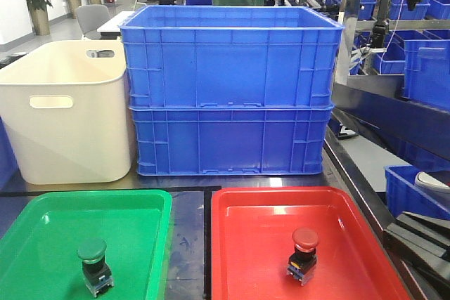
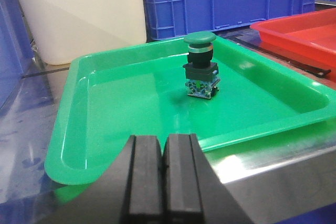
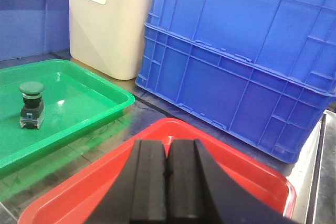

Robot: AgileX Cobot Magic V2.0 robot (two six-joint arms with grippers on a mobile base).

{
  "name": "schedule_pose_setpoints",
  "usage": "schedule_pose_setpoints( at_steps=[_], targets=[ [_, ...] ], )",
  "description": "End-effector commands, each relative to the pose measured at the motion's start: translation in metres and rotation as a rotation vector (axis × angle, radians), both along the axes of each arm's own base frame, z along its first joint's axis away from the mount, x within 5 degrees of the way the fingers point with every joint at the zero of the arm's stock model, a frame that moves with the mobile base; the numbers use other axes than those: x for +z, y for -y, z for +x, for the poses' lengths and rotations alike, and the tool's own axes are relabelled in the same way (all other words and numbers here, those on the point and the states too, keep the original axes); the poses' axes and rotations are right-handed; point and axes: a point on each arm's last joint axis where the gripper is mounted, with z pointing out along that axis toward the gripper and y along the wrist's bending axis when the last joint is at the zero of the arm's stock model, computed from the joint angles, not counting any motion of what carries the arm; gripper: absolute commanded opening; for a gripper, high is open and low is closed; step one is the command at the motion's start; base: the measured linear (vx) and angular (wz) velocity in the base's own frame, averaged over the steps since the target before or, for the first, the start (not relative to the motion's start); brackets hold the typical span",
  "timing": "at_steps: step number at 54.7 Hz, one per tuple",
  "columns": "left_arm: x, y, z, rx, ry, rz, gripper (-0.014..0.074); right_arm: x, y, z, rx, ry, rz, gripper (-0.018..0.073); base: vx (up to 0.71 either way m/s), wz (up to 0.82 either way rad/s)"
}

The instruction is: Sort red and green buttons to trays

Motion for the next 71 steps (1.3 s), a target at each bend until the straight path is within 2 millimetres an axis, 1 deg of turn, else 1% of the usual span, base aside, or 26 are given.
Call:
schedule_pose_setpoints(
  at_steps=[1,31,38,42,48,53,58,62,65,66,71],
  targets=[
    [0.016,0.000,-0.001,-0.006,0.102,-0.033,-0.0006,0.012,0.002,0.000,-0.026,0.032,0.042,-0.0008,0.00,0.00],
    [0.016,0.000,-0.001,-0.006,0.102,-0.033,-0.0006,0.012,0.002,0.000,-0.027,0.032,0.042,-0.0008,0.00,0.00],
    [0.016,0.000,-0.001,-0.006,0.102,-0.033,-0.0006,0.011,0.004,0.001,-0.051,0.027,0.033,-0.0008,0.00,0.00],
    [0.016,0.000,-0.001,-0.006,0.102,-0.033,-0.0006,0.012,0.007,0.003,-0.093,-0.012,0.113,-0.0008,0.00,0.00],
    [0.016,0.000,-0.001,-0.006,0.102,-0.033,-0.0006,0.014,0.015,0.007,-0.208,-0.042,0.228,-0.0008,0.00,0.00],
    [0.016,0.000,-0.001,-0.006,0.102,-0.033,-0.0006,0.015,0.019,0.009,-0.251,-0.049,0.270,-0.0008,0.00,0.00],
    [0.016,0.000,-0.001,-0.006,0.102,-0.033,-0.0006,0.015,0.019,0.008,-0.246,-0.043,0.266,-0.0008,0.00,0.00],
    [0.016,0.000,-0.001,-0.006,0.102,-0.033,-0.0006,0.018,0.018,0.008,-0.235,-0.001,0.254,-0.0008,0.00,0.00],
    [0.016,0.000,-0.001,-0.006,0.102,-0.033,-0.0006,0.022,0.018,0.008,-0.225,0.038,0.275,-0.0008,0.00,0.00],
    [0.016,0.000,-0.001,-0.006,0.102,-0.033,-0.0006,0.025,0.018,0.008,-0.223,0.054,0.307,-0.0008,0.00,0.00],
    [0.016,0.000,-0.001,-0.006,0.102,-0.033,-0.0006,0.033,0.021,0.008,-0.248,0.156,0.321,-0.0008,0.00,0.00]
  ],
)
